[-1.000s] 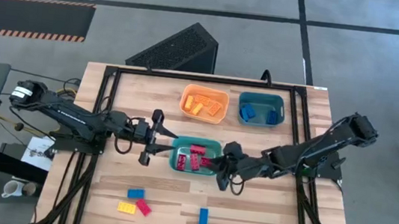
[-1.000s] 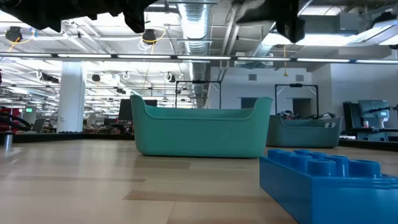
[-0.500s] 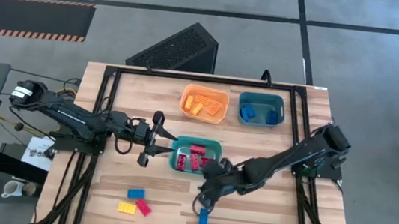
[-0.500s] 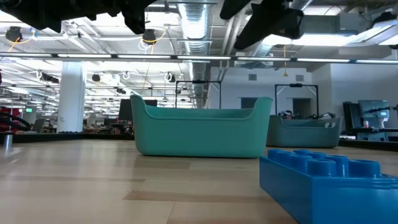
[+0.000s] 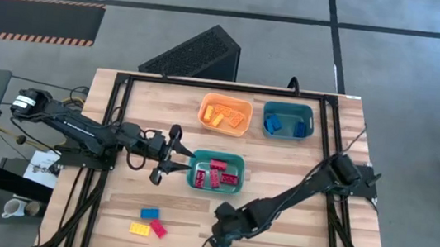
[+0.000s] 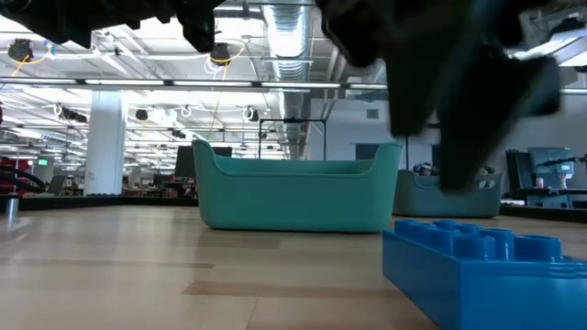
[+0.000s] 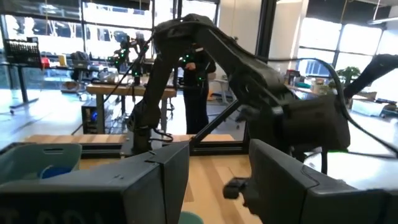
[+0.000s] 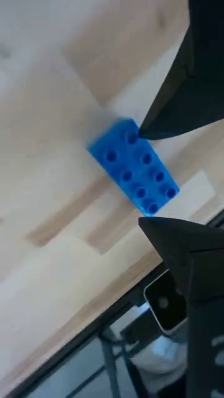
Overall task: Sort & place blocks by color
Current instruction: Put the blue game piece into the blue bin
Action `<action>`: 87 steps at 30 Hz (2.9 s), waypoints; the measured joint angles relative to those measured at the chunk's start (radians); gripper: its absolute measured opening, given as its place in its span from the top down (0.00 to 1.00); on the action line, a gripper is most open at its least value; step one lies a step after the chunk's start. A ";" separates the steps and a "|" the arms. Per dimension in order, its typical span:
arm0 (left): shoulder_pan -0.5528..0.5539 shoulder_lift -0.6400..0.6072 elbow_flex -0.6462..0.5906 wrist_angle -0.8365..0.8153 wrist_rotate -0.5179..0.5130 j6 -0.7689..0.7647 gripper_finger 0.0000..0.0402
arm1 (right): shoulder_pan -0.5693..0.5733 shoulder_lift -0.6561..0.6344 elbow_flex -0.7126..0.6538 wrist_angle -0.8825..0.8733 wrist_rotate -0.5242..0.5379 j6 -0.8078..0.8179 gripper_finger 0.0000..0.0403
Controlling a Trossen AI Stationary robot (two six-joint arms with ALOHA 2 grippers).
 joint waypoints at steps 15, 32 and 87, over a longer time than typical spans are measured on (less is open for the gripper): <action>-0.020 0.000 0.000 -0.028 0.003 -0.060 0.62 | 0.017 0.052 -0.001 0.011 0.021 0.170 0.41; -0.032 0.000 0.000 -0.059 0.002 -0.054 0.62 | 0.010 0.109 0.003 -0.002 0.020 0.206 0.40; -0.032 0.000 0.000 -0.090 -0.007 -0.051 0.62 | -0.098 -0.002 0.171 -0.739 0.338 -0.157 0.63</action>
